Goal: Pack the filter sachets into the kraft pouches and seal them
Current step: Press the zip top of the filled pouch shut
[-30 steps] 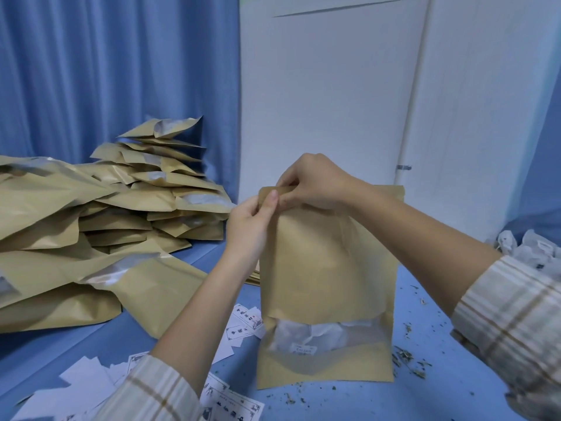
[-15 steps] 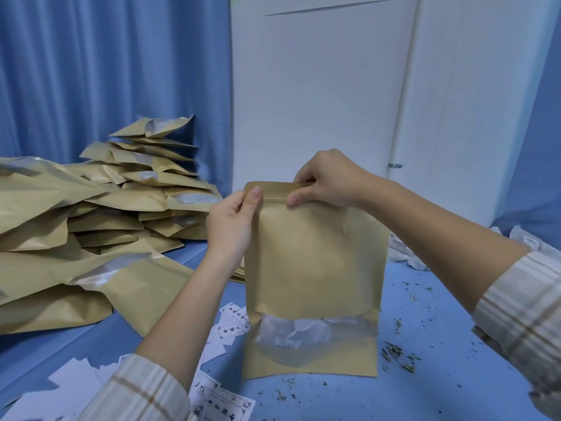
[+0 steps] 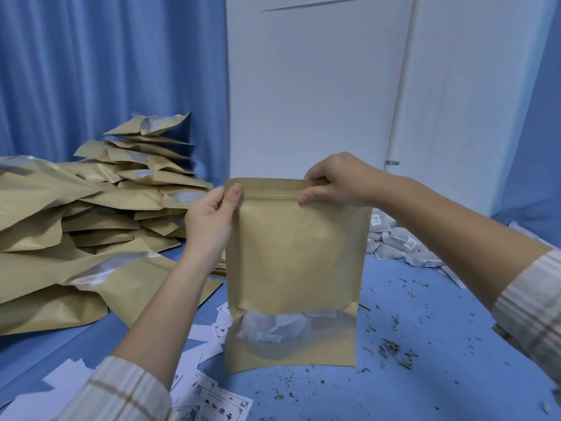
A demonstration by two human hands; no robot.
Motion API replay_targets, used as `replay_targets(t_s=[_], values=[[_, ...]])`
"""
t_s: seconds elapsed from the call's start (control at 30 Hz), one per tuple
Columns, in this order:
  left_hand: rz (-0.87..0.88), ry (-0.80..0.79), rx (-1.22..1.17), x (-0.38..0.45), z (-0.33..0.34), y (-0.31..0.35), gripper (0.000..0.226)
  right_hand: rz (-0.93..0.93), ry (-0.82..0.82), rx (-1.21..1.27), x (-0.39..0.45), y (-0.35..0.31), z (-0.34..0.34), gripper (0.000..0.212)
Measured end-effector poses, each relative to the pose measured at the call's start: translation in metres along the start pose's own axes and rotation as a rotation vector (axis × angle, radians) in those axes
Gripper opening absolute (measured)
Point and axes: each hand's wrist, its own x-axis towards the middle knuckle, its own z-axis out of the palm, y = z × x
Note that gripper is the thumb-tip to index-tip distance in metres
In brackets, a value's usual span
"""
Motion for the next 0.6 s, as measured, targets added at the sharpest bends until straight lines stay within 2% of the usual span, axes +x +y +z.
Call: replay_targets(t_s=[0.13, 0.27, 0.37, 0.47, 0.6], values=[[-0.036, 0.008, -0.038, 0.001, -0.004, 0.0, 0.042, 0.0, 0.008, -0.015, -0.003, 0.005, -0.001, 0.027], [-0.064, 0.003, -0.054, 0.003, -0.008, 0.001, 0.023, 0.014, 0.052, 0.002, -0.009, 0.009, -0.003, 0.035], [-0.08, 0.024, -0.062, 0.005, -0.011, -0.001, 0.024, 0.036, 0.066, 0.023, -0.012, 0.017, -0.003, 0.023], [-0.092, 0.004, -0.069, 0.008, -0.016, -0.002, 0.041, 0.052, 0.093, 0.007, -0.015, 0.024, -0.004, 0.034], [-0.094, 0.021, -0.048, 0.009, -0.018, -0.004, 0.031, 0.077, 0.14, 0.055, -0.021, 0.031, -0.001, 0.042]])
